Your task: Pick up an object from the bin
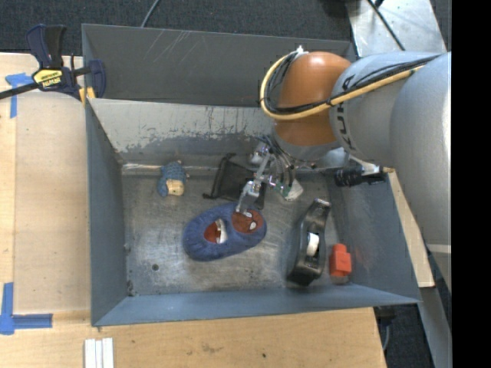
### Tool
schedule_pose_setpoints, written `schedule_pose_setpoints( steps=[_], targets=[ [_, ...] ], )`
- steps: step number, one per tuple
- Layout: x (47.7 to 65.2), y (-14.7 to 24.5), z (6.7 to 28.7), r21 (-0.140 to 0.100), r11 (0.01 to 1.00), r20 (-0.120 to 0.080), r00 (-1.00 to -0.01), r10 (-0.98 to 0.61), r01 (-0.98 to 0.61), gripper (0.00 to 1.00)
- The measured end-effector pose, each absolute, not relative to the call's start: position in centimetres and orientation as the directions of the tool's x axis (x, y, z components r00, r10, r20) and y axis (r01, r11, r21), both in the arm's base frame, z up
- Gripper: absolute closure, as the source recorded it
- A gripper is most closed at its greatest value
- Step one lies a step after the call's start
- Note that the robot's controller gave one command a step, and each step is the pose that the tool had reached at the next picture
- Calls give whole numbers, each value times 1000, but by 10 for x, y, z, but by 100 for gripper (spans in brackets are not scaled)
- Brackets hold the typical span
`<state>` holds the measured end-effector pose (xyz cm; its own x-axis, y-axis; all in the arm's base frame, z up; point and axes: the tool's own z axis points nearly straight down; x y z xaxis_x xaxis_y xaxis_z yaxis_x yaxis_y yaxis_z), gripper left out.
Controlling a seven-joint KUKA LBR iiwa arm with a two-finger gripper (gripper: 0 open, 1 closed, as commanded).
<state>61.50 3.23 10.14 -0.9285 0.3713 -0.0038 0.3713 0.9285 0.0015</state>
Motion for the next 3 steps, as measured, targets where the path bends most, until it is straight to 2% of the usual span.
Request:
schedule_pose_setpoints(
  steps=[1, 2, 3],
  targets=[
    [627, 45, 101, 0, 906, -1, -906, 424, 424, 0],
    [628, 40, 80, 3, 876, 14, -876, 483, 483, 0],
    [627, 42, 82, -2, 878, 13, -878, 479, 479, 0]
  ],
)
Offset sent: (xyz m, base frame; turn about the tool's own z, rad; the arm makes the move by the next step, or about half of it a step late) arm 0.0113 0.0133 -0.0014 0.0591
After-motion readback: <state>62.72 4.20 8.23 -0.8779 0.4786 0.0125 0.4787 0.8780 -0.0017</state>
